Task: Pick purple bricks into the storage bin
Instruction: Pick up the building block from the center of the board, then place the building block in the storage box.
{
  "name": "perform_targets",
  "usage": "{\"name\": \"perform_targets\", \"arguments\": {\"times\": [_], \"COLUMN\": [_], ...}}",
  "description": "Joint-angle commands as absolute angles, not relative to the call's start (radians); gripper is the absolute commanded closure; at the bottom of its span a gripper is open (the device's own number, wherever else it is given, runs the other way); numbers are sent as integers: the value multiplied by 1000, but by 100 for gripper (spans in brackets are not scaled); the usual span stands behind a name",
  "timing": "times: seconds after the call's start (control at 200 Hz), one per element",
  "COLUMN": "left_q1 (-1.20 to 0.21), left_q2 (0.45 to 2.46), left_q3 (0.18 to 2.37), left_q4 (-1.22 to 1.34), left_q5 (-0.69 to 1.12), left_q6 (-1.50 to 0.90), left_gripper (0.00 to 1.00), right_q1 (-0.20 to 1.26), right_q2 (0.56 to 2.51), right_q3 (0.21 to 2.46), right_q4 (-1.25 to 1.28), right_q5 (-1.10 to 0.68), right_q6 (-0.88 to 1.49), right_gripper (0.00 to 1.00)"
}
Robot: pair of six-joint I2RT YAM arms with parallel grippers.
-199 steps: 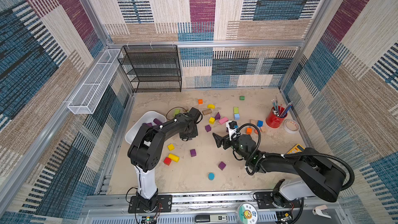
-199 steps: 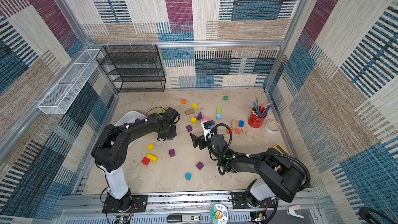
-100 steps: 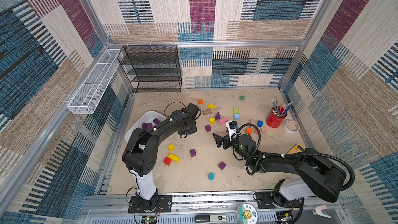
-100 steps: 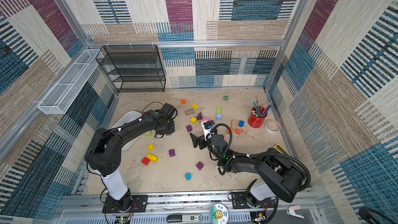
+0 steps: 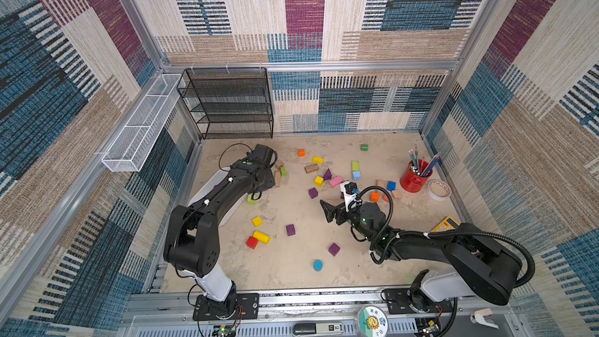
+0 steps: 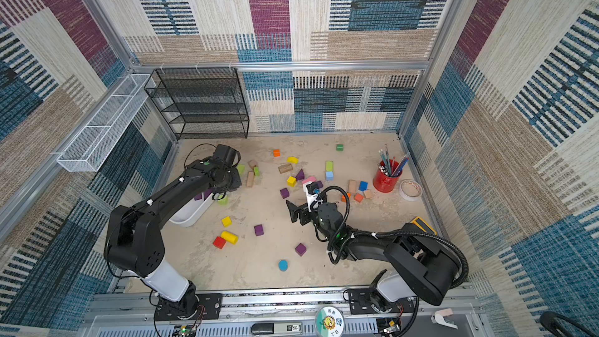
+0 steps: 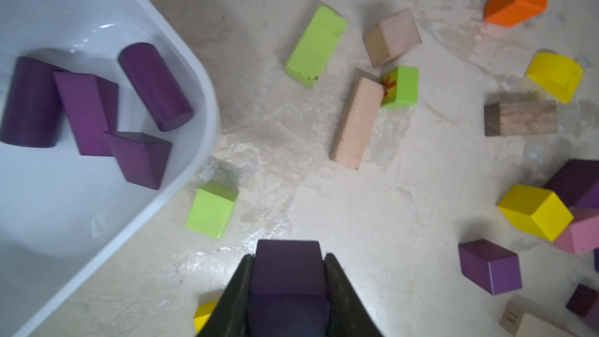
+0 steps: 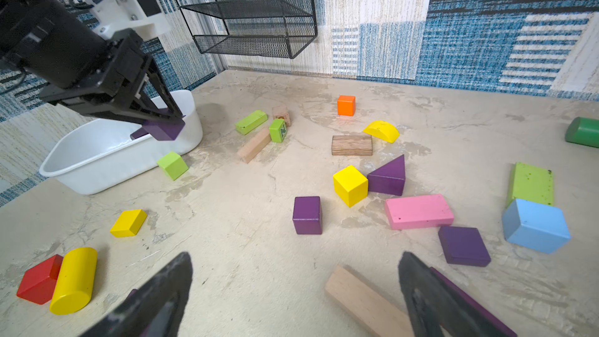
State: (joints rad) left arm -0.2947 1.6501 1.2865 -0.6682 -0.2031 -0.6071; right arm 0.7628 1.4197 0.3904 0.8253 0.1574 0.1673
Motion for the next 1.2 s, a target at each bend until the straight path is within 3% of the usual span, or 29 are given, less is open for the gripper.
{"name": "perform_targets", "arguments": {"times": [0.0, 0.716, 0.991, 1.197], "left_q1": [-244, 43, 66, 68], "left_q2": [1612, 1588, 1656, 1721], "left_q3": [1273, 1239, 1260, 1288], "left_q4": [-646, -652, -668, -666], "left_q5": [-200, -265, -258, -188], "left_q6": [-622, -654, -646, -618], "left_gripper": [76, 77, 77, 77], "right_q1": [765, 775, 776, 776], "right_q2": [1418, 1409, 1411, 1429], "right_q3": [390, 384, 385, 395], "right_q4": [865, 874, 876, 887], "right_q5": [150, 133, 118, 5], "right_q6": [163, 155, 152, 134], "right_gripper": [1, 1, 0, 1]}}
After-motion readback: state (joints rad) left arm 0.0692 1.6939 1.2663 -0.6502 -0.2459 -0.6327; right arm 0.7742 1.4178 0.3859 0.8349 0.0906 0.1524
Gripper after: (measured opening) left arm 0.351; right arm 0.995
